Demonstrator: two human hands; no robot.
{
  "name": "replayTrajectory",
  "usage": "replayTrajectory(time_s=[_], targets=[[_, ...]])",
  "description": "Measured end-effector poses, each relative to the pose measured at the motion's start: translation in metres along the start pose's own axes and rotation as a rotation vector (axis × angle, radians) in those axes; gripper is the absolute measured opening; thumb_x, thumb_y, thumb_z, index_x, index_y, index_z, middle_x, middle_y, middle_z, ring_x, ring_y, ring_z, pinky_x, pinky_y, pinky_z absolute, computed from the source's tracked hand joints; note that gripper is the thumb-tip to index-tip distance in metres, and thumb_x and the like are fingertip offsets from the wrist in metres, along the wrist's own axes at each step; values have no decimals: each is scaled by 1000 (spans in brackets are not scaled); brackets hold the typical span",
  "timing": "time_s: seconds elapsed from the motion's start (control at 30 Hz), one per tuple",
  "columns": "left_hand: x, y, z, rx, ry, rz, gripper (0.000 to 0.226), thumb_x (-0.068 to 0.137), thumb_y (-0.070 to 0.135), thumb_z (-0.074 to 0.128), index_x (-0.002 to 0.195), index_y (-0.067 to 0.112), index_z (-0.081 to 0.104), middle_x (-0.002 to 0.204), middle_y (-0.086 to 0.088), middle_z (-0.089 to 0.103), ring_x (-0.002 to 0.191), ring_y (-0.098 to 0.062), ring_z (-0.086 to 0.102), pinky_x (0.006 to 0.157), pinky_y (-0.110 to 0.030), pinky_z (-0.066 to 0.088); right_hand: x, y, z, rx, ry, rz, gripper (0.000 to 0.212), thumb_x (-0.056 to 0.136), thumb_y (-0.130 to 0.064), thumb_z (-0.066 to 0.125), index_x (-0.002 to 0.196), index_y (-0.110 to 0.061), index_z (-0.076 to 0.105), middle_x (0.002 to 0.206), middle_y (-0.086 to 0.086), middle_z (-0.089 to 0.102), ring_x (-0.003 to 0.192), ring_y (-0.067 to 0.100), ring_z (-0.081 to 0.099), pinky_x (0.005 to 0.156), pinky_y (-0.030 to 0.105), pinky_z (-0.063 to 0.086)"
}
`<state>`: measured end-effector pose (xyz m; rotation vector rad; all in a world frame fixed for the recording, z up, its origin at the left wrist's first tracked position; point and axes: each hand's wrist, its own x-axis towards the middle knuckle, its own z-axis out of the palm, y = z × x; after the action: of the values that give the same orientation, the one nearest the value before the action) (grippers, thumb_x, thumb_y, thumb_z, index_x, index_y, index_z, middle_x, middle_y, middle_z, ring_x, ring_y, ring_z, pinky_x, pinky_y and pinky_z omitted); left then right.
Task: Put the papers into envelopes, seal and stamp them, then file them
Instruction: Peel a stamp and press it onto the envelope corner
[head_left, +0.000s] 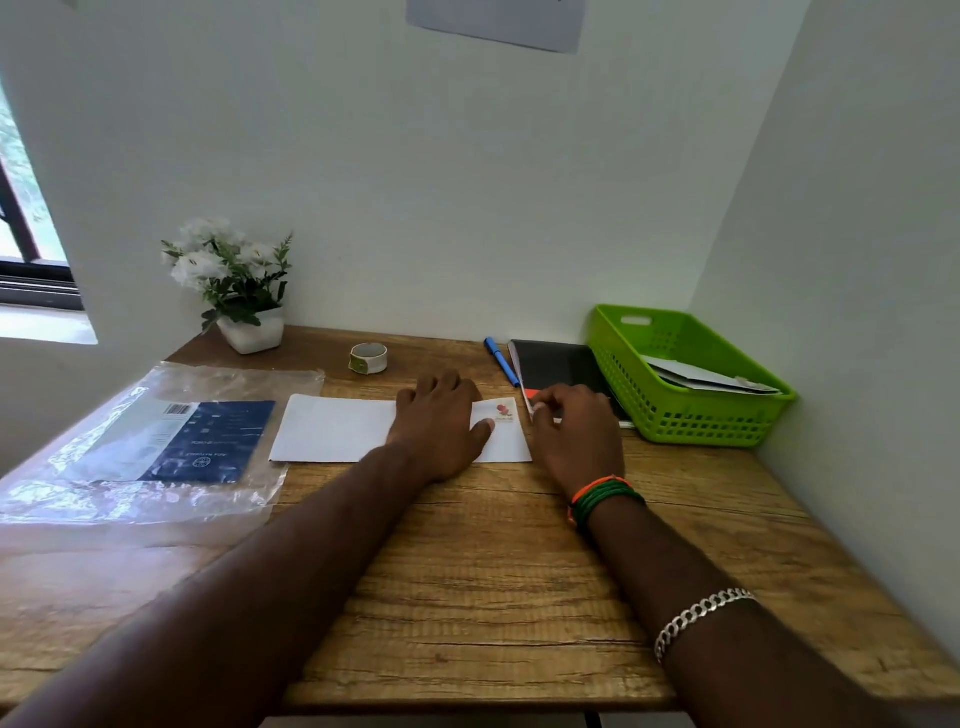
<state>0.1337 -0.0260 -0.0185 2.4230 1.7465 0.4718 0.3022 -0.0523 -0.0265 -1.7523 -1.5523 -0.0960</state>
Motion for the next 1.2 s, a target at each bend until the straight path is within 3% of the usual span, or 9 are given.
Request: replayTrajectory(time_s=[0.17, 0.23, 0.43, 0.53, 0.63, 0.73, 0.87, 0.97, 1.2], targets=[[-2, 0, -5, -75, 152, 23, 29, 104, 34, 49, 132, 27, 52, 145, 0, 49, 136, -22, 42, 117, -47, 30, -1, 0, -2, 244, -61, 12, 31, 88, -39, 70, 115, -25, 69, 93, -7, 70, 87, 10, 62, 77, 29, 53], [-4, 1, -9, -105, 168, 39, 24, 105, 33, 48, 127, 27, 55, 138, 0, 56, 130, -20, 48, 117, -46, 31, -2, -4, -7, 360, -111, 24, 28, 86, -37, 74, 111, -24, 72, 87, -8, 70, 80, 6, 63, 71, 24, 52], [-17, -8, -24, -167, 262, 64, 32, 102, 44, 54, 130, 29, 56, 137, 0, 58, 128, -21, 50, 114, -44, 34, -4, -6, -30, 604, -127, 19, 9, 83, -18, 79, 85, -23, 71, 79, 3, 72, 74, 18, 68, 69, 40, 59], [-34, -31, -45, -150, 538, -144, 47, 96, 52, 58, 137, 28, 55, 145, -8, 48, 136, -30, 42, 112, -50, 33, -6, -1, -55, 693, -110, 47, 11, 85, -8, 75, 82, -17, 69, 81, 16, 71, 70, 21, 64, 65, 41, 56], [-57, -47, -65, -373, 651, -401, 56, 93, 52, 63, 139, 24, 52, 145, -13, 48, 136, -36, 42, 110, -51, 34, -15, 10, -82, 736, -40, 91, 7, 87, -5, 72, 85, -11, 70, 87, 14, 74, 77, 22, 68, 64, 35, 56], [-75, -40, -67, -788, 611, -493, 45, 93, 39, 71, 132, 18, 61, 133, -10, 61, 122, -30, 57, 101, -46, 47, -30, 20, -104, 783, 2, 136, 7, 89, -3, 70, 86, -9, 69, 89, 9, 76, 72, 7, 67, 52, 19, 50], [-84, -5, -74, -1253, 412, -567, 20, 94, 24, 73, 113, 20, 70, 106, -4, 69, 96, -21, 67, 85, -42, 61, -42, 31, -132, 796, 34, 172, 11, 91, -3, 68, 84, -12, 66, 89, 3, 76, 67, 5, 63, 48, 14, 45], [-75, 21, -82, -1393, 420, -552, 16, 92, 17, 75, 106, 12, 70, 99, -5, 69, 87, -19, 67, 70, -35, 59, -46, 41, -158, 795, 79, 195, 11, 90, -3, 68, 84, -12, 65, 92, 10, 75, 68, 14, 62, 46, 13, 44], [-14, 74, -96, -1608, 176, -429, 16, 86, 15, 81, 98, 10, 71, 110, -11, 72, 98, -23, 70, 76, -37, 59, -38, 82, -214, 790, 180, 378, 11, 89, -10, 73, 96, -3, 69, 75, 9, 71, 53, 13, 57, 44, 22, 44]])
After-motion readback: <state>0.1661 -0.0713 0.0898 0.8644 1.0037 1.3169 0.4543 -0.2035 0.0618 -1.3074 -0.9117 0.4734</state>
